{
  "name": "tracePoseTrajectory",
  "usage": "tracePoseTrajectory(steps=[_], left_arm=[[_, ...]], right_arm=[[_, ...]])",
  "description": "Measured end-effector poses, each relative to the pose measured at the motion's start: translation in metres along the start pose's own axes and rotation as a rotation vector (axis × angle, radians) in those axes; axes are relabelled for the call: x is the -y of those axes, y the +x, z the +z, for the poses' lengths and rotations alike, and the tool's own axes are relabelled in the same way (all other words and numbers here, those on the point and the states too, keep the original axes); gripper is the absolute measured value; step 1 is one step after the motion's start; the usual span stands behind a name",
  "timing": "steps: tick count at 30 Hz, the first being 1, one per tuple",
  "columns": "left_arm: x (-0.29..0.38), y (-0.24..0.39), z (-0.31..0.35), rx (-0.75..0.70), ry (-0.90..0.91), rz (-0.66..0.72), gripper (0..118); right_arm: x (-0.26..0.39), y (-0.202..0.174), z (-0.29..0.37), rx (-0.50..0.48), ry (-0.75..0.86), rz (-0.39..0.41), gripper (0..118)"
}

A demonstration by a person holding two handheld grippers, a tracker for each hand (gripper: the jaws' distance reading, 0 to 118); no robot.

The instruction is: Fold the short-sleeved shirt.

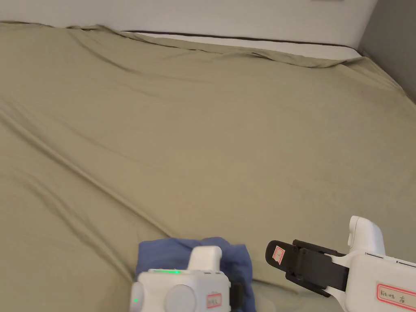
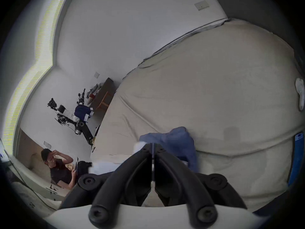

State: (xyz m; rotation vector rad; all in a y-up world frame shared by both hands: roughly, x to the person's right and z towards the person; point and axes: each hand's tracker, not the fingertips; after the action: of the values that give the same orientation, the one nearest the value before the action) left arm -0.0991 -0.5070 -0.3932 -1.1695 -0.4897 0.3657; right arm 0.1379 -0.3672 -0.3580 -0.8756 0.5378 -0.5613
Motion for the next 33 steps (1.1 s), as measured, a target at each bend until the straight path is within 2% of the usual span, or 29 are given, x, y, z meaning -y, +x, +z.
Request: tracePoseTrajectory(steps=[3, 5, 8, 10, 12, 14, 16, 19, 20, 21, 22, 23, 24, 27, 31, 32, 33], left_arm=[[0.006, 0.003, 0.002, 0.072, -0.004, 0.071, 5], [0.009, 0.008, 0.024, 0.102, -0.004, 0.016, 5], [0.019, -0.008, 0.073, 0.181, 0.013, 0.041, 5], [0.027, -0.032, 0.109, 0.156, 0.036, 0.058, 5], [0.030, -0.060, 0.138, 0.065, 0.086, 0.097, 5], [0.031, -0.093, 0.163, 0.000, 0.155, 0.199, 5], [0.031, -0.118, 0.178, 0.049, 0.228, 0.290, 5], [0.026, -0.141, 0.184, 0.086, 0.288, 0.339, 5], [0.023, -0.148, 0.180, 0.096, 0.299, 0.341, 7], [0.019, -0.152, 0.175, 0.086, 0.295, 0.331, 28], [0.015, -0.153, 0.168, 0.074, 0.295, 0.326, 96], [0.010, -0.153, 0.156, 0.058, 0.260, 0.312, 118], [0.006, -0.153, 0.149, 0.097, 0.305, 0.312, 118], [-0.006, -0.140, 0.108, 0.101, 0.192, 0.279, 118], [-0.016, -0.112, 0.067, -0.075, 0.045, 0.210, 118], [-0.018, -0.100, 0.069, -0.129, 0.063, 0.160, 118], [-0.015, -0.099, 0.077, -0.115, 0.089, 0.136, 105]], right_arm=[[-0.001, 0.006, -0.011, -0.056, -0.001, -0.034, 4], [-0.003, 0.016, -0.028, -0.123, -0.025, -0.083, 4], [-0.003, 0.033, -0.058, -0.160, -0.074, -0.164, 4], [0.001, 0.044, -0.079, -0.155, -0.125, -0.183, 4], [0.009, 0.054, -0.104, -0.138, -0.232, -0.182, 4], [0.023, 0.067, -0.128, -0.062, -0.343, -0.170, 4], [0.037, 0.081, -0.143, 0.049, -0.387, -0.201, 4], [0.040, 0.101, -0.142, -0.064, -0.338, -0.357, 4], [0.040, 0.104, -0.142, -0.056, -0.351, -0.355, 4], [0.039, 0.101, -0.141, -0.049, -0.350, -0.327, 4], [0.038, 0.099, -0.142, -0.041, -0.356, -0.291, 4], [0.038, 0.098, -0.143, -0.040, -0.357, -0.287, 4], [0.037, 0.098, -0.143, -0.041, -0.358, -0.292, 4], [0.037, 0.107, -0.143, -0.068, -0.365, -0.353, 4], [0.039, 0.113, -0.141, -0.094, -0.365, -0.410, 4], [0.039, 0.114, -0.140, -0.092, -0.370, -0.414, 4], [0.039, 0.115, -0.139, -0.098, -0.374, -0.424, 4]])
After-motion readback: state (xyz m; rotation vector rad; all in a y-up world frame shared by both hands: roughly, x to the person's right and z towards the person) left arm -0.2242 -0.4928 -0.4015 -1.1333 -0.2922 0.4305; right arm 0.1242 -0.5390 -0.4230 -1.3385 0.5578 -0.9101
